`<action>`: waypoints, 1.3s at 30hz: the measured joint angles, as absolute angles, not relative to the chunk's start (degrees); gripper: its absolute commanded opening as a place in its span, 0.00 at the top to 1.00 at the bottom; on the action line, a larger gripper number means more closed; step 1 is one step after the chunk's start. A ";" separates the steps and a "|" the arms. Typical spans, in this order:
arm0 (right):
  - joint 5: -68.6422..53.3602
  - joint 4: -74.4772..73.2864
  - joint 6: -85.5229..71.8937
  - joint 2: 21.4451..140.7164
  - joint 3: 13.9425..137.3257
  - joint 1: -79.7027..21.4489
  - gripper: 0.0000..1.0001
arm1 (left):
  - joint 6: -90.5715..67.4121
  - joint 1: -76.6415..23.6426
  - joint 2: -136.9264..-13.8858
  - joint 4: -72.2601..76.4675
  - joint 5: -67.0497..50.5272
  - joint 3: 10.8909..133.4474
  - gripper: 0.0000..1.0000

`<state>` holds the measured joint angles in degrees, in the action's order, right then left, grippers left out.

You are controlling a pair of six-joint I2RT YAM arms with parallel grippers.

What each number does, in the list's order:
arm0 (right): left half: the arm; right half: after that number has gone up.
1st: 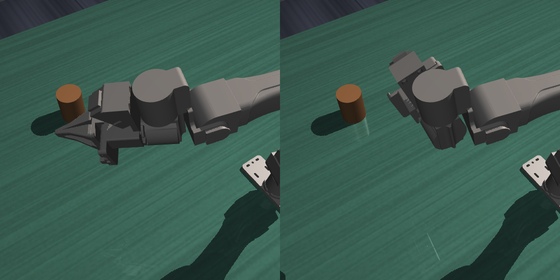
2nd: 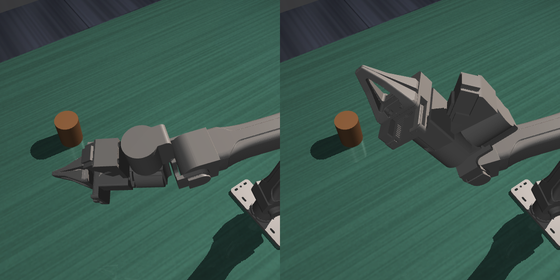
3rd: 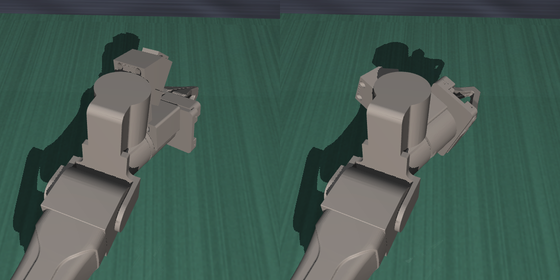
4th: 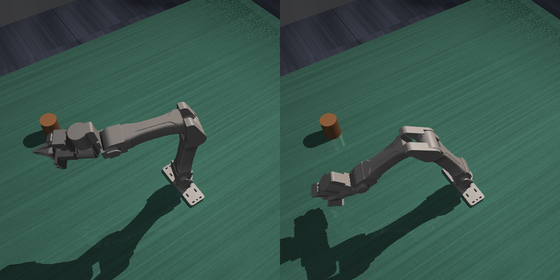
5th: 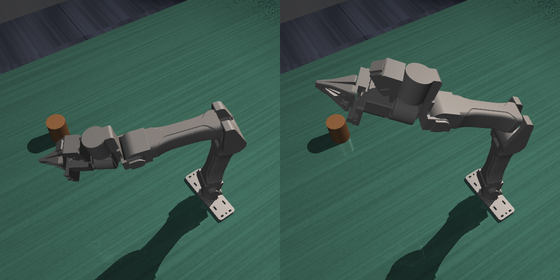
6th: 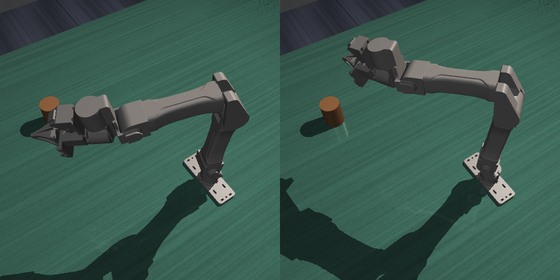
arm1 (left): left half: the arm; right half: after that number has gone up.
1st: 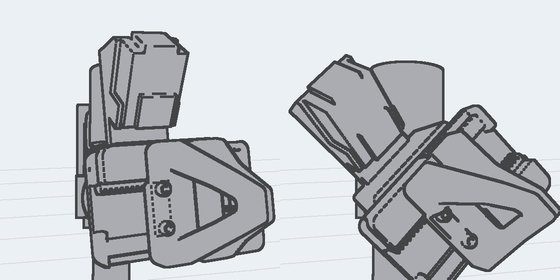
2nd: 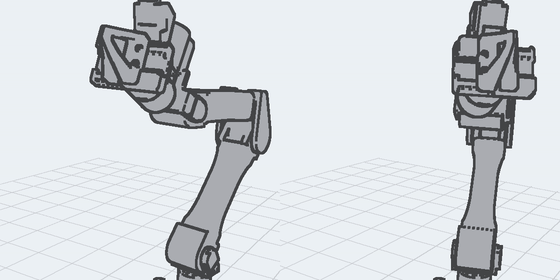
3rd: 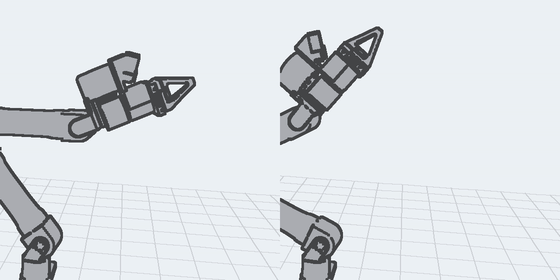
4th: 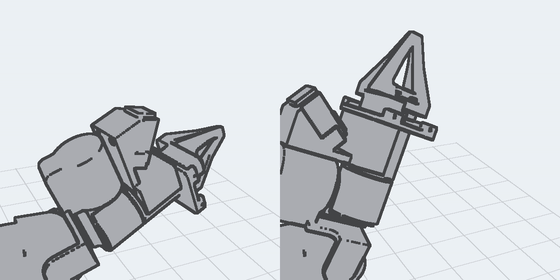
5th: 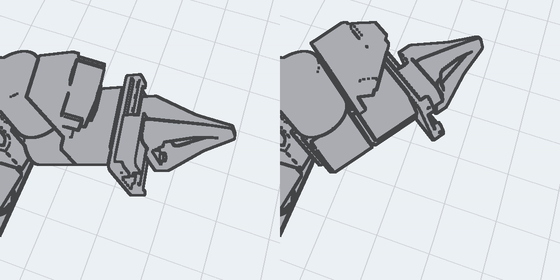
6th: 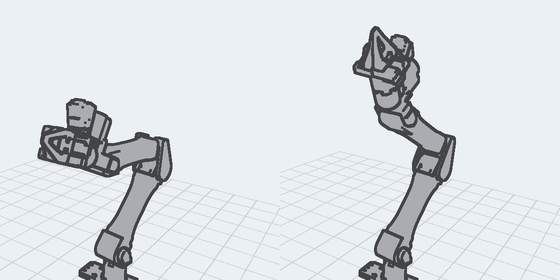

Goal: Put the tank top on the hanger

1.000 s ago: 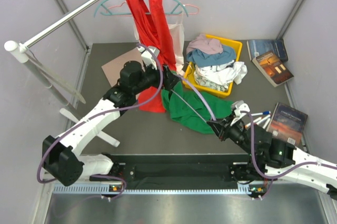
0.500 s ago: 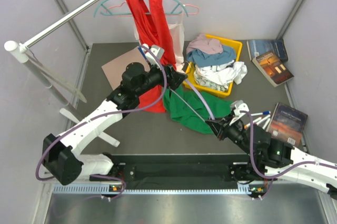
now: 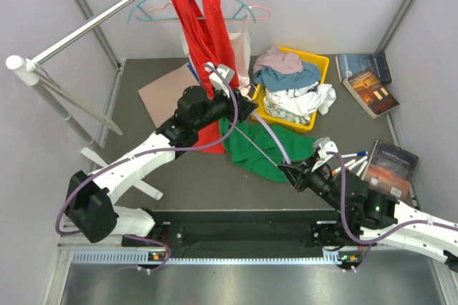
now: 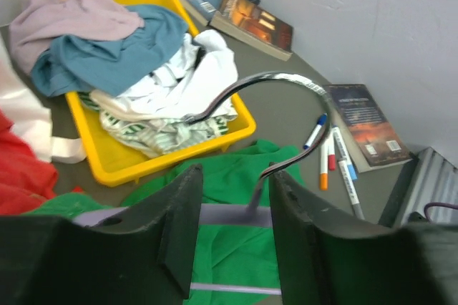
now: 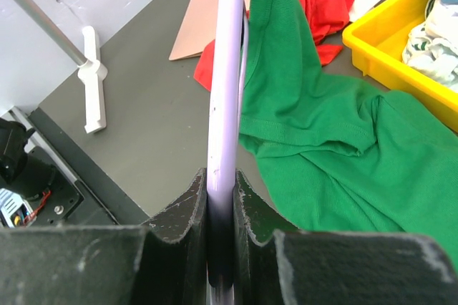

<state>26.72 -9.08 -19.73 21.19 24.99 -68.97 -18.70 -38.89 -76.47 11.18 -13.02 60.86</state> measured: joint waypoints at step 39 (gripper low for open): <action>25.71 -1.80 -17.82 56.25 40.86 -78.37 0.29 | -8.86 -42.59 -88.16 0.99 -3.38 69.43 1.00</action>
